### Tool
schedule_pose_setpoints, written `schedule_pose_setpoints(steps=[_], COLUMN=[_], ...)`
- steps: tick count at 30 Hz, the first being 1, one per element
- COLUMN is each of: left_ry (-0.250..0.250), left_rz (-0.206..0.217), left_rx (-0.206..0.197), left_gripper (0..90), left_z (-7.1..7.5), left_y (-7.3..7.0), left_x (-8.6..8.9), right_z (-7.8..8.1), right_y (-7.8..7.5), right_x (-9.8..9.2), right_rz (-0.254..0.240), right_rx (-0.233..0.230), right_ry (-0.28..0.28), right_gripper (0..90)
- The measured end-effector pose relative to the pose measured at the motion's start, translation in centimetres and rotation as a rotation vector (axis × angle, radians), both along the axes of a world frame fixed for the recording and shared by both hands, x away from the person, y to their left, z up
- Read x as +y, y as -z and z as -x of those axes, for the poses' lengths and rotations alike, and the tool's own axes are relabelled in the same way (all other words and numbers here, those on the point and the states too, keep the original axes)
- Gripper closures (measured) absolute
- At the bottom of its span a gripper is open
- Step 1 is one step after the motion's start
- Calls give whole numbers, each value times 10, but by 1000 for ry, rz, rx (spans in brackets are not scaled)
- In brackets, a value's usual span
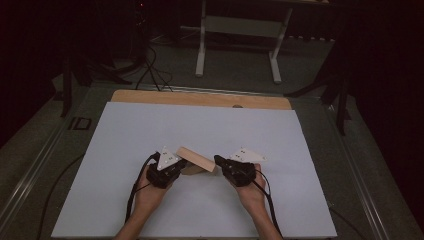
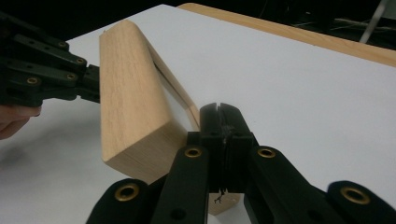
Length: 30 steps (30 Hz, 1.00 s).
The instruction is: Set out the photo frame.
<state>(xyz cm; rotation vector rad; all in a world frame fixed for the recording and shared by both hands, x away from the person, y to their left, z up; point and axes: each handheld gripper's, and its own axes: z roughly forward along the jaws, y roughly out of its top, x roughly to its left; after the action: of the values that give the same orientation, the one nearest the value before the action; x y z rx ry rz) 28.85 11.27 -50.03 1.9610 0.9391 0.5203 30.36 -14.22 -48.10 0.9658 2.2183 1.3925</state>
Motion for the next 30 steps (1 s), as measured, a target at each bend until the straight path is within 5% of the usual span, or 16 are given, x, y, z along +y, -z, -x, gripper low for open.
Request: schedule_pose_setpoints(steps=[30], left_ry=[3], left_rz=[-27], left_rx=[21], left_gripper=[892], left_z=[-15], left_y=[-4], left_x=[-8], right_z=[10], right_y=[0], right_x=[5], right_rz=[46], right_rx=[-27], right_ry=[-29], right_gripper=[895])
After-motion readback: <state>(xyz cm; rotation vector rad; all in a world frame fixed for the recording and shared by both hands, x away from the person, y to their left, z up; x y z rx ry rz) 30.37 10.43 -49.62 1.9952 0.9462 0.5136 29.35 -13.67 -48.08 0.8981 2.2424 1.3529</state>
